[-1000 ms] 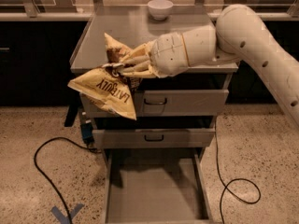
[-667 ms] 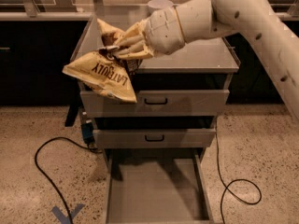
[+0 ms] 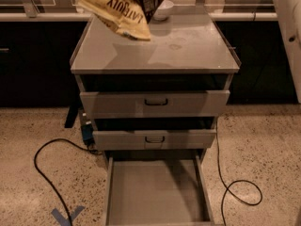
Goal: Pick brown chip bag from bottom drawer and place on counter
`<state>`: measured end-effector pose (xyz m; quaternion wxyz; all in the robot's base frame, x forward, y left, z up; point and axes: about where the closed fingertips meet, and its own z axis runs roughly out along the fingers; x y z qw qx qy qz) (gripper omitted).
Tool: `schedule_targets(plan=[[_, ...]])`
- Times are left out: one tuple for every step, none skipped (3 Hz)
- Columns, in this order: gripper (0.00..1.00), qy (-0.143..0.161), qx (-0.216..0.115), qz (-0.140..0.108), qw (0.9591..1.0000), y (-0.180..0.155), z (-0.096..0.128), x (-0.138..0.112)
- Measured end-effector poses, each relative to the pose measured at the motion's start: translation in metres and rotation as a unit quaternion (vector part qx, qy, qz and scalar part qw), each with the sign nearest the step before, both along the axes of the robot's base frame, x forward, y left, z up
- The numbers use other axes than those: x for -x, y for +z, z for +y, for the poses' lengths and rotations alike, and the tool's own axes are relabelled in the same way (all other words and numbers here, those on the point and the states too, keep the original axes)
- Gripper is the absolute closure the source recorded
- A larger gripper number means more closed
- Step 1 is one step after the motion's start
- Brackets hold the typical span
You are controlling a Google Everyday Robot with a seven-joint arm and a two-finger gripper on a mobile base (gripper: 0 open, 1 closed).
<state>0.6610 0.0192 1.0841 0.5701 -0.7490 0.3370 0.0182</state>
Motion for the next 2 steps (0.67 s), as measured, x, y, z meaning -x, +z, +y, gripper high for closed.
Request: schedule_targets(plan=[[1.0, -0.078, -0.007, -0.038, 0.9962, 0.025, -0.028, -0.041], [1.0, -0.156, -0.01, -0.042, 0.9867, 0.019, -0.059, -0.081]])
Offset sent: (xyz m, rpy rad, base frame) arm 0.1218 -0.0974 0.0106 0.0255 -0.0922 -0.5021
